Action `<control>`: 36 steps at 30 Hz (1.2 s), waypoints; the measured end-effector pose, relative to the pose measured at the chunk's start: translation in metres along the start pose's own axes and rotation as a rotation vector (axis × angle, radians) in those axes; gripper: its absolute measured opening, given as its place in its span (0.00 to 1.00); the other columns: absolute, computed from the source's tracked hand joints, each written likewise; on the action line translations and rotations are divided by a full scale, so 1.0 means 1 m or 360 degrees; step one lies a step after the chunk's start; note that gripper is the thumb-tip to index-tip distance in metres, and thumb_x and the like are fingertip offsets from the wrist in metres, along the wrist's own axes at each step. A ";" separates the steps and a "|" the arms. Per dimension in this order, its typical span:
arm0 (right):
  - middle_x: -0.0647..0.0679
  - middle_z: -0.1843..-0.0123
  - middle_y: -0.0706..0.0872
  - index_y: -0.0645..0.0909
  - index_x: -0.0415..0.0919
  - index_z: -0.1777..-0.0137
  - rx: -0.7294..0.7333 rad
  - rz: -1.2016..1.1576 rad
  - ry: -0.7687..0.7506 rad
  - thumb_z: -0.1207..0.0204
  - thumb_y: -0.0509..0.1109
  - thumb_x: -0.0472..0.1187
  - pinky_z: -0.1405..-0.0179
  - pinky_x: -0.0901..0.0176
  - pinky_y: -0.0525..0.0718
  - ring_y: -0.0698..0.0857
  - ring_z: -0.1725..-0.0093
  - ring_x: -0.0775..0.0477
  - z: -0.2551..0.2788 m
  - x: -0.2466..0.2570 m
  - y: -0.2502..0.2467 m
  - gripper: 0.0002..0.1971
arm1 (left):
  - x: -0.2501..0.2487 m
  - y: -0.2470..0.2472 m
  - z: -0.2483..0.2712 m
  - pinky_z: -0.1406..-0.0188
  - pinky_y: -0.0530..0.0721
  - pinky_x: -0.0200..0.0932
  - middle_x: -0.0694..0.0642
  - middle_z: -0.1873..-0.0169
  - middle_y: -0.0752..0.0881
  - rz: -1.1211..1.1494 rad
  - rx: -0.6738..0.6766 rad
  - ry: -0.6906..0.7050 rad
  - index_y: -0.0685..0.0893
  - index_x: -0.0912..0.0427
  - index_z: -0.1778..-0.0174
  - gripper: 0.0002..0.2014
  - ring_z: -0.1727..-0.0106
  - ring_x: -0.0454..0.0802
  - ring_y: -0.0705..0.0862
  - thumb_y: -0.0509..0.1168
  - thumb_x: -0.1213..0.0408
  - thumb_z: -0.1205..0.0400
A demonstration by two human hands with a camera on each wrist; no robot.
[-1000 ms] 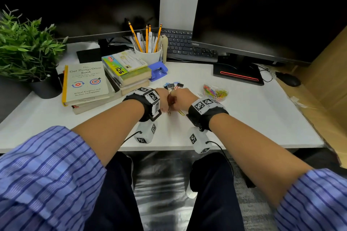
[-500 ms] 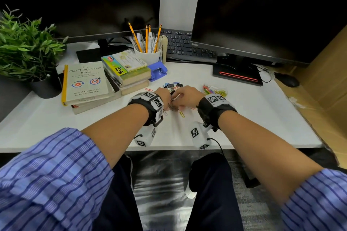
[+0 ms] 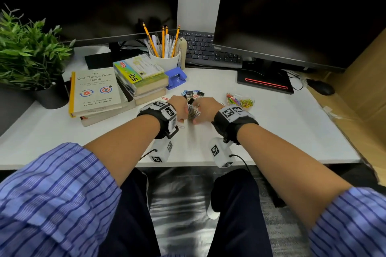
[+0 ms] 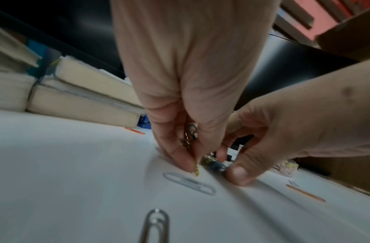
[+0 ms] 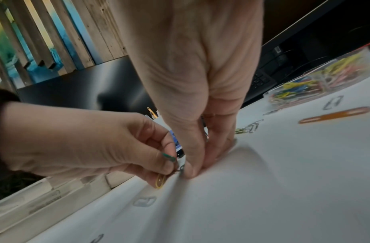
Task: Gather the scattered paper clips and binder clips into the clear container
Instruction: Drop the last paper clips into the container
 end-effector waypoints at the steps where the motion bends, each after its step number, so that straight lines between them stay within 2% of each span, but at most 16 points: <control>1: 0.41 0.32 0.82 0.76 0.38 0.29 0.0015 0.0000 -0.0011 0.31 0.78 0.44 0.37 0.56 0.80 0.81 0.34 0.41 -0.003 0.003 -0.001 0.30 | 0.000 -0.001 0.001 0.42 0.82 0.45 0.63 0.45 0.88 0.0009 0.0007 -0.0016 0.86 0.65 0.52 0.07 0.42 0.59 0.87 0.66 0.71 0.22; 4: 0.43 0.37 0.86 0.80 0.43 0.32 0.0033 0.0006 -0.0101 0.31 0.77 0.42 0.40 0.56 0.81 0.84 0.38 0.41 -0.008 0.014 -0.002 0.25 | 0.001 -0.002 0.000 0.45 0.83 0.45 0.62 0.55 0.86 -0.0005 0.0021 -0.0048 0.82 0.61 0.61 0.02 0.51 0.55 0.86 0.66 0.71 0.23; 6: 0.43 0.40 0.87 0.81 0.43 0.34 0.0008 -0.0018 -0.0144 0.30 0.77 0.39 0.42 0.56 0.81 0.84 0.39 0.41 -0.011 0.016 -0.001 0.22 | 0.002 -0.003 -0.002 0.50 0.83 0.46 0.59 0.60 0.84 -0.0029 0.0000 -0.0080 0.77 0.58 0.72 0.11 0.56 0.52 0.81 0.66 0.71 0.24; 8: 0.42 0.41 0.87 0.81 0.40 0.36 -0.0013 -0.0009 -0.0173 0.30 0.77 0.39 0.47 0.59 0.80 0.84 0.40 0.41 -0.012 0.017 0.000 0.21 | 0.003 -0.004 -0.002 0.59 0.81 0.45 0.58 0.62 0.83 -0.0023 0.0023 -0.0112 0.76 0.58 0.75 0.13 0.57 0.53 0.80 0.66 0.70 0.24; 10: 0.42 0.43 0.86 0.81 0.39 0.38 -0.0022 0.0006 -0.0203 0.29 0.76 0.39 0.54 0.63 0.74 0.83 0.41 0.41 -0.013 0.015 0.000 0.19 | 0.002 -0.005 -0.001 0.52 0.83 0.46 0.59 0.60 0.85 -0.0010 0.0070 -0.0134 0.85 0.62 0.65 0.05 0.55 0.55 0.84 0.67 0.69 0.24; 13: 0.46 0.51 0.81 0.81 0.38 0.38 -0.0055 0.0001 -0.0245 0.29 0.76 0.39 0.61 0.65 0.70 0.81 0.47 0.45 -0.012 0.012 0.000 0.19 | 0.004 -0.004 -0.004 0.43 0.84 0.48 0.62 0.53 0.89 0.0015 0.0103 -0.0168 0.88 0.66 0.48 0.12 0.49 0.57 0.87 0.70 0.67 0.26; 17: 0.48 0.51 0.79 0.78 0.36 0.37 -0.0087 -0.0097 -0.0261 0.29 0.77 0.38 0.55 0.67 0.69 0.77 0.50 0.49 -0.011 0.006 0.001 0.21 | 0.003 -0.004 -0.003 0.51 0.82 0.44 0.62 0.45 0.88 -0.0023 0.0090 -0.0171 0.84 0.64 0.41 0.18 0.46 0.58 0.86 0.73 0.65 0.27; 21: 0.43 0.38 0.84 0.80 0.38 0.35 -0.0067 -0.0072 -0.0312 0.28 0.76 0.38 0.49 0.67 0.71 0.81 0.38 0.44 -0.009 0.008 0.000 0.21 | 0.002 -0.006 -0.003 0.56 0.78 0.42 0.61 0.45 0.87 -0.0065 0.0120 -0.0150 0.83 0.63 0.41 0.19 0.45 0.58 0.86 0.73 0.65 0.28; 23: 0.42 0.37 0.85 0.81 0.39 0.34 -0.0035 -0.0029 -0.0319 0.27 0.75 0.39 0.43 0.64 0.74 0.82 0.36 0.43 -0.011 0.009 0.000 0.21 | 0.000 -0.007 -0.002 0.59 0.77 0.40 0.61 0.52 0.86 -0.0059 0.0171 -0.0156 0.84 0.63 0.47 0.14 0.53 0.56 0.83 0.73 0.65 0.28; 25: 0.42 0.38 0.86 0.82 0.40 0.35 -0.0021 0.0007 -0.0302 0.27 0.75 0.40 0.46 0.65 0.74 0.82 0.38 0.43 -0.012 0.009 0.000 0.20 | 0.001 -0.008 -0.001 0.67 0.76 0.40 0.57 0.65 0.82 -0.0039 0.0180 -0.0169 0.81 0.59 0.67 0.08 0.59 0.53 0.79 0.74 0.64 0.28; 26: 0.42 0.39 0.86 0.83 0.40 0.35 -0.0025 0.0026 -0.0293 0.26 0.74 0.40 0.49 0.66 0.72 0.83 0.39 0.43 -0.013 0.009 0.000 0.19 | 0.002 -0.007 -0.004 0.72 0.73 0.38 0.54 0.72 0.78 -0.0024 0.0164 -0.0175 0.75 0.56 0.74 0.14 0.63 0.53 0.77 0.74 0.63 0.28; 28: 0.42 0.41 0.87 0.84 0.40 0.37 -0.0033 0.0045 -0.0269 0.26 0.72 0.37 0.52 0.66 0.71 0.83 0.40 0.42 -0.015 0.007 0.000 0.17 | 0.000 -0.006 -0.005 0.77 0.67 0.36 0.52 0.78 0.71 -0.0020 0.0135 -0.0138 0.71 0.56 0.79 0.20 0.73 0.50 0.73 0.74 0.61 0.27; 30: 0.41 0.41 0.87 0.84 0.40 0.37 -0.0033 0.0065 -0.0242 0.25 0.70 0.36 0.50 0.63 0.74 0.83 0.40 0.42 -0.016 0.006 0.000 0.16 | -0.004 -0.006 -0.004 0.72 0.74 0.40 0.53 0.77 0.73 -0.0057 0.0122 -0.0126 0.70 0.56 0.79 0.20 0.75 0.48 0.71 0.74 0.61 0.28; 33: 0.39 0.44 0.88 0.84 0.37 0.40 -0.0020 0.0087 -0.0202 0.25 0.68 0.36 0.47 0.58 0.80 0.85 0.42 0.40 -0.019 0.004 0.002 0.13 | -0.008 -0.006 -0.002 0.50 0.83 0.50 0.61 0.65 0.80 -0.0105 0.0083 -0.0116 0.75 0.57 0.75 0.15 0.61 0.55 0.79 0.72 0.63 0.26; 35: 0.38 0.46 0.88 0.85 0.35 0.42 -0.0018 0.0112 -0.0207 0.25 0.68 0.35 0.47 0.54 0.84 0.86 0.45 0.39 -0.020 0.005 0.003 0.13 | -0.009 -0.007 -0.002 0.45 0.83 0.49 0.68 0.54 0.86 -0.0105 0.0054 -0.0098 0.86 0.65 0.60 0.06 0.51 0.60 0.85 0.70 0.66 0.25; 36: 0.37 0.47 0.88 0.85 0.34 0.43 -0.0029 0.0121 -0.0209 0.25 0.68 0.35 0.47 0.53 0.85 0.86 0.45 0.39 -0.020 0.007 0.004 0.13 | -0.009 -0.007 -0.003 0.46 0.83 0.49 0.67 0.50 0.87 -0.0121 0.0045 -0.0099 0.87 0.68 0.53 0.09 0.47 0.61 0.86 0.70 0.67 0.25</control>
Point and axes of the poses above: each hand's wrist, its own z-axis away from the middle knuckle, its own y-axis out of the palm, x = y × z, the point moved 3 cm from there along -z, towards the middle knuckle
